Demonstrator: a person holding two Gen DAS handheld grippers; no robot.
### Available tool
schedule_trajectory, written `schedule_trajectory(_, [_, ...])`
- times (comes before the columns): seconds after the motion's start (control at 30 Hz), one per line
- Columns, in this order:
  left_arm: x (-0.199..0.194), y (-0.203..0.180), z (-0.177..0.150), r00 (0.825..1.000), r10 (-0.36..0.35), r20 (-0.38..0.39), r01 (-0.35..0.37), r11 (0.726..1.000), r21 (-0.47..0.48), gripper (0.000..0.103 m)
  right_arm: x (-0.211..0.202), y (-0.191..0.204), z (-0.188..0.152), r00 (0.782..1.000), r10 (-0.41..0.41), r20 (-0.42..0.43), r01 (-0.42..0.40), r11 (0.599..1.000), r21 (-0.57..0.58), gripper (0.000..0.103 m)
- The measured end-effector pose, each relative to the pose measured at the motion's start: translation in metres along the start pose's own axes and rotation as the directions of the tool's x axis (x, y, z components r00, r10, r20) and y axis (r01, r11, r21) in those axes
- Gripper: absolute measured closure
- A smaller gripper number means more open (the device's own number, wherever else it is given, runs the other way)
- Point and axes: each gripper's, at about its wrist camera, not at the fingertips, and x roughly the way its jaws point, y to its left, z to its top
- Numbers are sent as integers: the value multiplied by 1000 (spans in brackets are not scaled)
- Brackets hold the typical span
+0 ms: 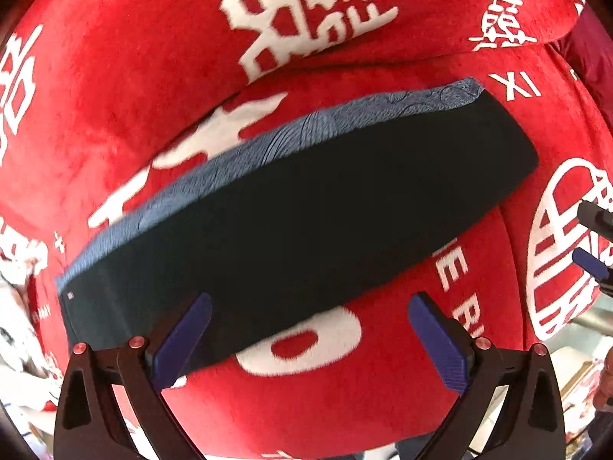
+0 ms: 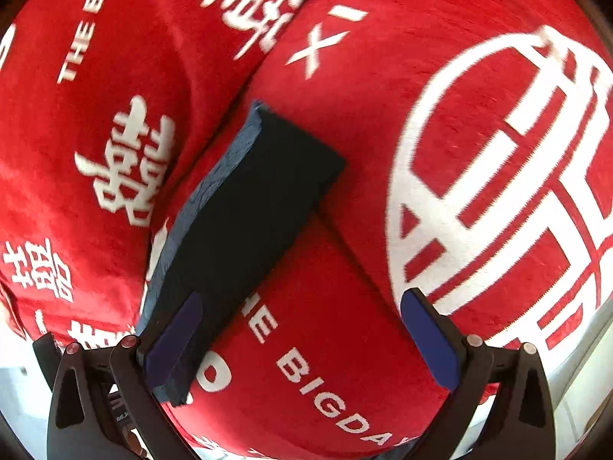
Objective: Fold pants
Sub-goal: 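Lower the right tool and grasp one end of the trouser strip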
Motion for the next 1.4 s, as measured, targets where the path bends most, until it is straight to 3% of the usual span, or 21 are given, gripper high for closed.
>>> schedule_trajectory(0.53, [17, -12, 13, 998, 54, -21, -52, 997, 53, 0, 19, -25, -7, 996, 85, -1, -84, 992, 98, 0])
schedule_trajectory(1.07, [36, -12, 12, 998, 62, -4, -62, 998, 8, 0, 45, -30, -7, 978, 201, -46, -194, 973, 125, 0])
schedule_trajectory(1.23, [43, -6, 13, 999, 49, 5, -49, 997, -52, 0, 48, -34, 6, 965, 261, -31, -255, 958, 134, 0])
schedule_trajectory(1.4, [49, 4, 19, 996, 73, 51, -65, 990, -129, 0, 58, -31, 20, 934, 357, -16, -351, 925, 142, 0])
